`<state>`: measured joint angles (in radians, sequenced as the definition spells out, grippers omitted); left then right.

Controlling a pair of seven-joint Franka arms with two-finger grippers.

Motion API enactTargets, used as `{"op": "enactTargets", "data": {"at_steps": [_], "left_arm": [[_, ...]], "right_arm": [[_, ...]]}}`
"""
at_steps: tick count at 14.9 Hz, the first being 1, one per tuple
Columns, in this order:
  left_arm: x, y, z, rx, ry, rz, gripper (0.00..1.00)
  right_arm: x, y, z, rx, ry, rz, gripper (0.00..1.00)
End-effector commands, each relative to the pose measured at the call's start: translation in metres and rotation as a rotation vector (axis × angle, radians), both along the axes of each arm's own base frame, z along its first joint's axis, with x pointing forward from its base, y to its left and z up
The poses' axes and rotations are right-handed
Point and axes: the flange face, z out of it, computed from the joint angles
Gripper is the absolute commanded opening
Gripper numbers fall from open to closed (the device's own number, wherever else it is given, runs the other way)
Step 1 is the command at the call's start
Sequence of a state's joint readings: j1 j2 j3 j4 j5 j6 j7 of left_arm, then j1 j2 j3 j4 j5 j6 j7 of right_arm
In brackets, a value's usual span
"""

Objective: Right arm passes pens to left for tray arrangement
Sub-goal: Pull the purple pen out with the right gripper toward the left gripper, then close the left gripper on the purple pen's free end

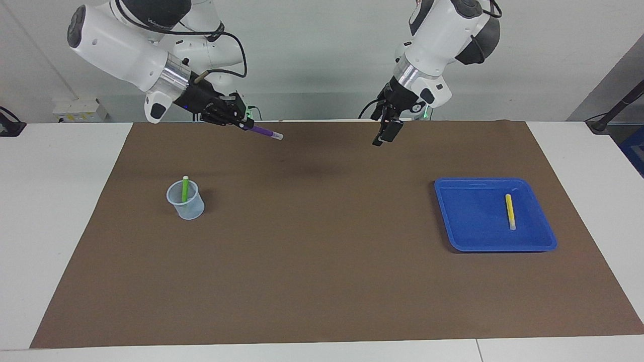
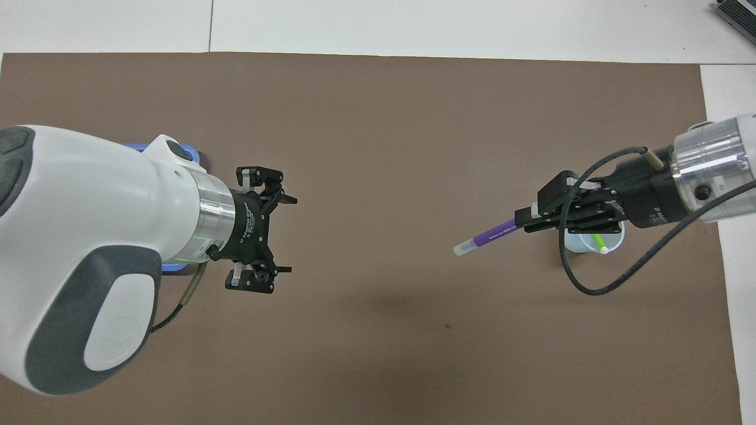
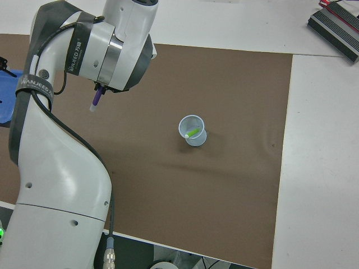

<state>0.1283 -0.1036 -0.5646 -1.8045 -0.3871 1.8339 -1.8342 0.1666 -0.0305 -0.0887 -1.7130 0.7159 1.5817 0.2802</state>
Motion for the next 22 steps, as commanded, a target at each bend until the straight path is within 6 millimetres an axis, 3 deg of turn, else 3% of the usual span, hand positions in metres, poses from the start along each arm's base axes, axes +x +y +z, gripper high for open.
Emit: {"op": "enactTargets", "data": {"at_steps": [1, 4, 8, 11, 15, 20, 21, 22], "left_arm": [[-0.010, -0.003, 0.002, -0.030, 0.033, 0.133, 1.00], [-0.013, -0.014, 0.006, -0.070, 0.087, 0.287, 1.00], [-0.028, -0.052, 0.024, -0.100, 0.175, 0.523, 1.00], [-0.055, -0.096, 0.036, -0.142, 0.145, 0.491, 1.00], [-0.056, -0.118, 0.040, -0.229, 0.016, 0.513, 1.00], [-0.055, -0.121, 0.037, -0.213, -0.041, 0.437, 1.00], [-0.054, -0.119, 0.034, -0.199, -0.042, 0.412, 0.93], [-0.052, -0.117, 0.030, -0.184, -0.033, 0.396, 0.92]], "right_arm": [[-0.007, 0.024, 0.003, 0.058, 0.040, -0.063, 0.00], [-0.013, 0.047, 0.003, 0.117, 0.077, -0.136, 0.00], [-0.014, 0.067, 0.005, 0.151, 0.122, -0.208, 0.00], [-0.019, 0.082, 0.006, 0.149, 0.126, -0.200, 0.00], [-0.021, 0.091, 0.007, 0.153, 0.124, -0.206, 0.00], [-0.021, 0.093, 0.008, 0.157, 0.123, -0.203, 0.00], [-0.021, 0.093, 0.008, 0.158, 0.123, -0.203, 0.00], [-0.021, 0.094, 0.009, 0.166, 0.126, -0.204, 0.00]]}}
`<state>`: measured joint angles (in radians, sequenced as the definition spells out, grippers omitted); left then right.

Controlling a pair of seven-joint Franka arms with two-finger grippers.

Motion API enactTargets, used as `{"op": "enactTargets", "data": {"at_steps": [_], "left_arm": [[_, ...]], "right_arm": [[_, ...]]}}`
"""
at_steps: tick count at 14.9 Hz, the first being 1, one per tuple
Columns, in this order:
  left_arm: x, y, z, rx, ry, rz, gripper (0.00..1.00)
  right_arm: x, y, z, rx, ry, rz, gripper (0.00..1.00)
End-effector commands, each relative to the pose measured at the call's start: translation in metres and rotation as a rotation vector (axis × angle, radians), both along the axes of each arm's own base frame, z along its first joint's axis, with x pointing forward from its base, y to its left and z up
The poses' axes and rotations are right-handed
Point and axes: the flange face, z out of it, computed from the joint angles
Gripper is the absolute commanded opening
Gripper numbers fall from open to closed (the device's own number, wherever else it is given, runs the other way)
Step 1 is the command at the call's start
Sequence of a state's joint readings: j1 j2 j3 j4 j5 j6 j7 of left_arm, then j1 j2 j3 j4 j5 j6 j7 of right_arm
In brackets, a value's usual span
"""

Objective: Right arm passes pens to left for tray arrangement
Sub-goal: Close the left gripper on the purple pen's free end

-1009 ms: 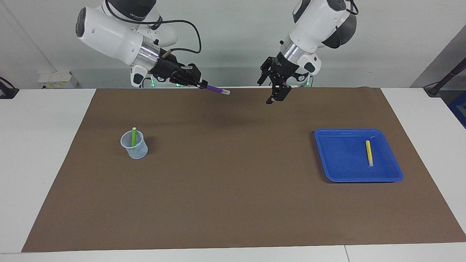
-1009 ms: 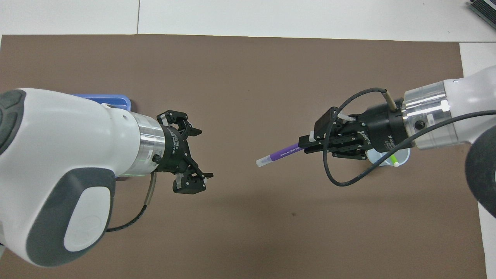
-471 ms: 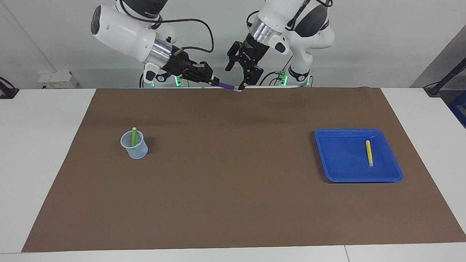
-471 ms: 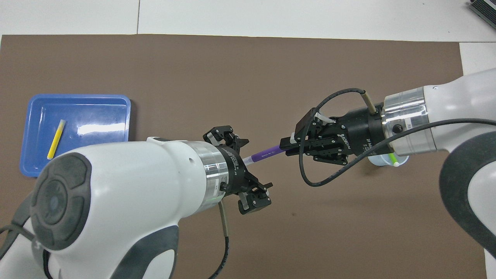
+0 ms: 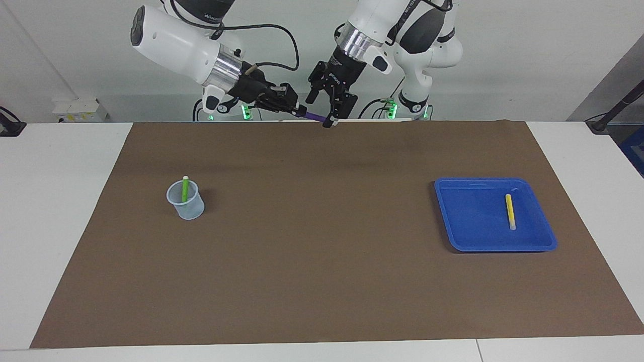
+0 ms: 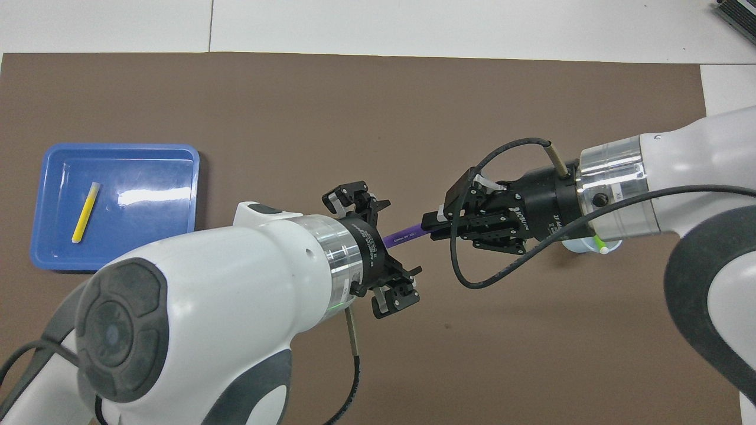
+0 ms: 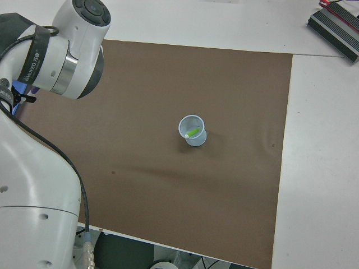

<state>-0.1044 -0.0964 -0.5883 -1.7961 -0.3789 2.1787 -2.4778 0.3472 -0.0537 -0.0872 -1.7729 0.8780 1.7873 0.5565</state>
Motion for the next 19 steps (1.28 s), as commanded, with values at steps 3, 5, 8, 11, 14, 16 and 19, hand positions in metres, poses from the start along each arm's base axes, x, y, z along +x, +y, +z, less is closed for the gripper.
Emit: {"op": "enactTargets", "data": {"at_steps": [3, 5, 8, 11, 14, 16, 19], "left_arm": [[-0.001, 0.003, -0.009, 0.039, 0.002, -0.046, 0.80], [-0.001, 0.004, -0.010, 0.042, 0.024, -0.039, 0.65], [-0.003, 0.004, -0.008, 0.041, 0.052, -0.033, 0.26], [-0.003, 0.003, -0.001, 0.039, 0.059, -0.039, 0.15], [-0.002, 0.001, 0.001, 0.038, 0.060, -0.044, 0.00], [-0.004, 0.000, 0.000, 0.045, 0.055, -0.049, 0.00], [-0.003, 0.000, 0.000, 0.045, 0.053, -0.048, 0.00]], "right_arm": [[-0.006, -0.002, 0.003, 0.041, 0.011, -0.031, 0.00], [-0.006, -0.002, 0.002, 0.041, 0.012, -0.029, 0.00], [-0.006, -0.002, 0.003, 0.041, 0.011, -0.029, 0.00], [-0.007, -0.001, 0.003, 0.048, 0.014, -0.029, 0.00], [-0.006, -0.001, 0.003, 0.050, 0.013, -0.031, 0.00], [-0.006, -0.002, 0.003, 0.050, 0.012, -0.031, 0.00], [-0.006, -0.003, 0.003, 0.050, 0.015, -0.033, 0.00]]}}
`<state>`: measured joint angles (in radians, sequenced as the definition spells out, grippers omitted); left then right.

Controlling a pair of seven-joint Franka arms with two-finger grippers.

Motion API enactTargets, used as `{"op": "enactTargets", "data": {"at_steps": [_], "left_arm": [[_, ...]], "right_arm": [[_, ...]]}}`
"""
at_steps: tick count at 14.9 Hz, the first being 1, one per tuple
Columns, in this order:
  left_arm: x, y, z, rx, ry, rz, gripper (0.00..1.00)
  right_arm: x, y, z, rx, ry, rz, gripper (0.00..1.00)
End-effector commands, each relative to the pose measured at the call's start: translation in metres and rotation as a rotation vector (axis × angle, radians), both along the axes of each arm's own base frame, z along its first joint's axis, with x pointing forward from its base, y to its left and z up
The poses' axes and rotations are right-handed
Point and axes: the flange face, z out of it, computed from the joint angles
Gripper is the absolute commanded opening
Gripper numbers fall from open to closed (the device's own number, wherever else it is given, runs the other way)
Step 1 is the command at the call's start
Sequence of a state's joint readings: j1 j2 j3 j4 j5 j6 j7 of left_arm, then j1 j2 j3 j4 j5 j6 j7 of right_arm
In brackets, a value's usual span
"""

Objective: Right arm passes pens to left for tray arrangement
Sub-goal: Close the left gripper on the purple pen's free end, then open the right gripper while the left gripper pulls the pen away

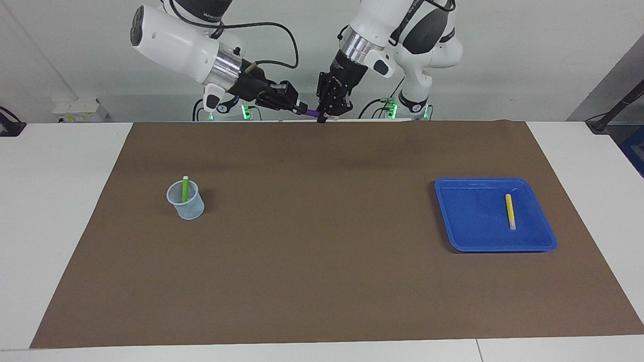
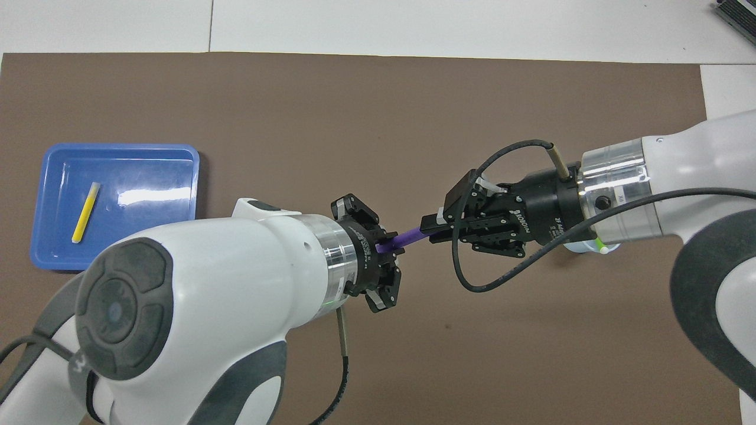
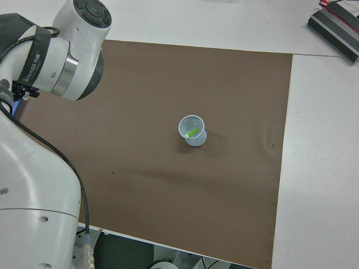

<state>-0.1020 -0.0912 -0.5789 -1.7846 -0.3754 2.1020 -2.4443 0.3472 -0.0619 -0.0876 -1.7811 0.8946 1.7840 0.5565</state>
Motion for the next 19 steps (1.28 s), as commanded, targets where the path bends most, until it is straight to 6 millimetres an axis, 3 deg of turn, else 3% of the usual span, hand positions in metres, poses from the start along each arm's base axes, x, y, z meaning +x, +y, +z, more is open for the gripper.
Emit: {"op": "enactTargets", "data": {"at_steps": [1, 3, 5, 6, 10, 11, 16, 19], "left_arm": [[-0.004, -0.005, 0.005, 0.002, 0.016, -0.004, 0.00], [-0.005, -0.006, 0.005, 0.003, 0.015, -0.006, 0.00], [-0.001, -0.002, 0.004, 0.005, 0.014, 0.000, 0.00], [0.002, 0.001, 0.001, 0.008, 0.012, -0.002, 0.00], [0.025, 0.035, -0.008, 0.044, -0.032, -0.047, 0.00], [0.031, 0.048, -0.018, 0.066, -0.044, -0.077, 0.00], [0.043, 0.097, -0.041, 0.164, -0.104, -0.307, 0.00], [0.054, 0.155, -0.054, 0.213, -0.126, -0.515, 0.00]], "right_arm": [[-0.003, -0.003, 0.002, 0.033, 0.014, -0.039, 0.00], [-0.002, -0.007, 0.000, 0.030, 0.032, -0.046, 0.20], [-0.002, -0.008, 0.000, 0.030, 0.029, -0.041, 0.68], [-0.002, -0.008, 0.000, 0.029, 0.023, -0.036, 0.79], [-0.002, -0.008, 0.000, 0.026, 0.006, -0.020, 0.94], [-0.002, -0.008, 0.000, 0.020, -0.003, -0.011, 1.00], [-0.003, -0.020, -0.007, -0.027, -0.073, 0.077, 1.00], [-0.003, -0.030, -0.014, -0.135, -0.156, 0.171, 1.00]]}}
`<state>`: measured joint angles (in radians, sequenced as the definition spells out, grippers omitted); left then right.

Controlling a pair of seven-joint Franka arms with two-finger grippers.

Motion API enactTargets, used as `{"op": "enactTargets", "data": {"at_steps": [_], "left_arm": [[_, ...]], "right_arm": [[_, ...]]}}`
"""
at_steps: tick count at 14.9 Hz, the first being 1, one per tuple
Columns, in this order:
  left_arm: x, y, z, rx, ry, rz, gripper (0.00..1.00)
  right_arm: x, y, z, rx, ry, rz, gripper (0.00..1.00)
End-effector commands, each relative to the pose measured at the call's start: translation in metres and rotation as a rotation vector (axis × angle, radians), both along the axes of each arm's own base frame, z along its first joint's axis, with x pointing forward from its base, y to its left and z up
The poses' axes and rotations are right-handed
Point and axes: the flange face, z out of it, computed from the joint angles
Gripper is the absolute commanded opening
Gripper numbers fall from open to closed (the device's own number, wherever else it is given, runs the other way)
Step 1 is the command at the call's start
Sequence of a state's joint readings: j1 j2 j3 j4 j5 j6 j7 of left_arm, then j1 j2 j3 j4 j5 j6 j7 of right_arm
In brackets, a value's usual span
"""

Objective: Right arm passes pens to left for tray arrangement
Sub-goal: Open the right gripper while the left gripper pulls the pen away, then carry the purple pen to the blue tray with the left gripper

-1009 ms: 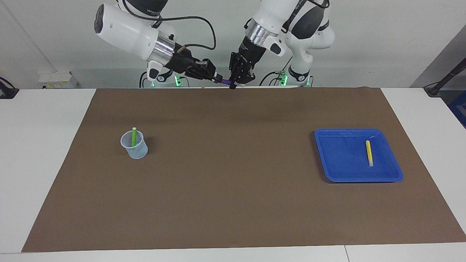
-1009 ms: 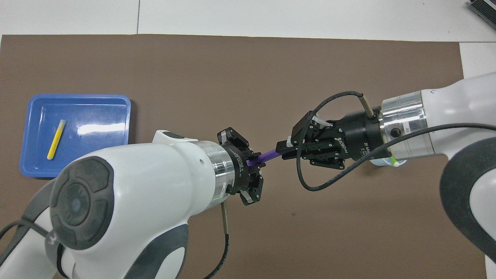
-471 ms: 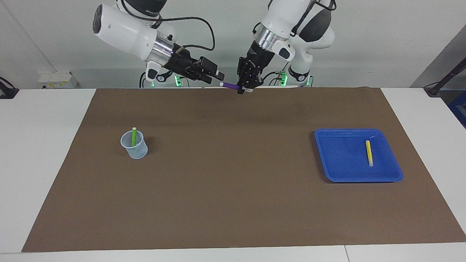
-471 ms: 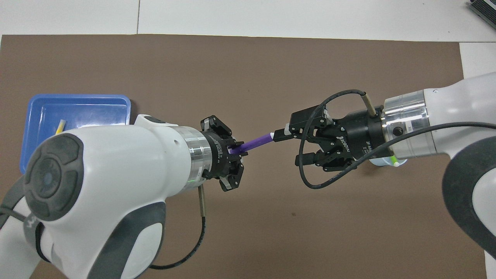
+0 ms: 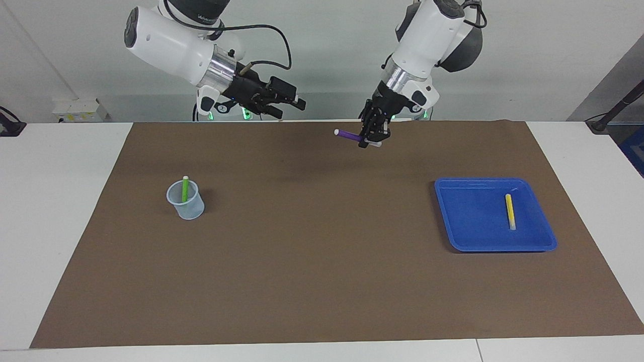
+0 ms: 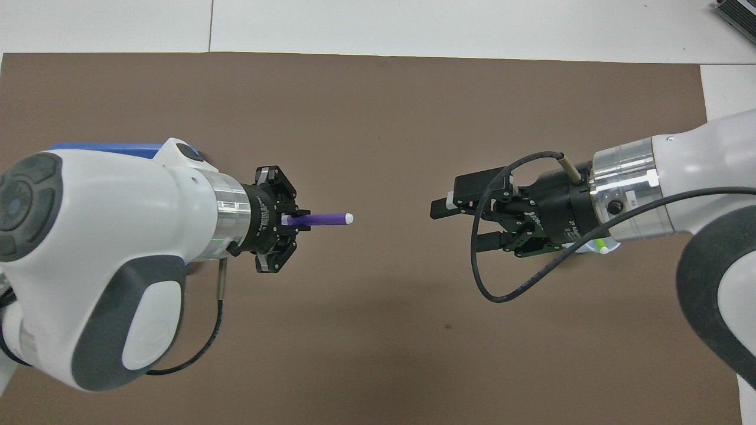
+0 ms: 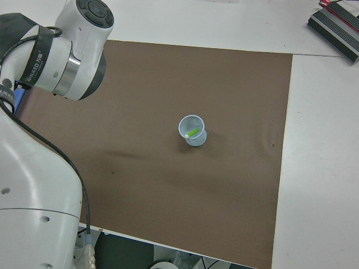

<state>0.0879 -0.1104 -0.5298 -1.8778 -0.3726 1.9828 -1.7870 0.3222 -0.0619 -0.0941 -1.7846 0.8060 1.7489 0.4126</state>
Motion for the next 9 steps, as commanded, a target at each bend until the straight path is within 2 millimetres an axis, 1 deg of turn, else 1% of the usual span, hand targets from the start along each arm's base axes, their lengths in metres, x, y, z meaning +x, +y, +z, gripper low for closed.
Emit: {"op": "enactTargets", "data": {"at_steps": [1, 2, 3, 5, 7, 8, 9], "left_arm": [[-0.004, 0.065, -0.011, 0.061, -0.025, -0.191, 0.00], [-0.004, 0.093, -0.020, 0.068, -0.022, -0.253, 0.00], [-0.005, 0.114, -0.023, 0.068, -0.026, -0.329, 0.00], [-0.006, 0.145, -0.021, 0.055, -0.029, -0.511, 0.00], [-0.003, 0.170, -0.019, 0.064, -0.056, -0.623, 0.00], [0.000, 0.190, -0.020, 0.105, -0.067, -0.660, 0.00], [0.003, 0.203, -0.022, 0.119, -0.081, -0.705, 0.00]], "right_arm": [[-0.005, -0.014, -0.007, -0.106, -0.091, 0.104, 1.00], [-0.005, -0.018, -0.011, -0.157, -0.126, 0.146, 1.00], [-0.004, -0.023, -0.014, -0.214, -0.159, 0.187, 1.00], [-0.004, -0.032, -0.020, -0.316, -0.212, 0.269, 1.00], [-0.002, -0.044, -0.025, -0.424, -0.262, 0.354, 1.00], [-0.003, -0.049, -0.023, -0.458, -0.276, 0.375, 1.00], [-0.003, -0.053, -0.028, -0.488, -0.273, 0.396, 1.00]]}}
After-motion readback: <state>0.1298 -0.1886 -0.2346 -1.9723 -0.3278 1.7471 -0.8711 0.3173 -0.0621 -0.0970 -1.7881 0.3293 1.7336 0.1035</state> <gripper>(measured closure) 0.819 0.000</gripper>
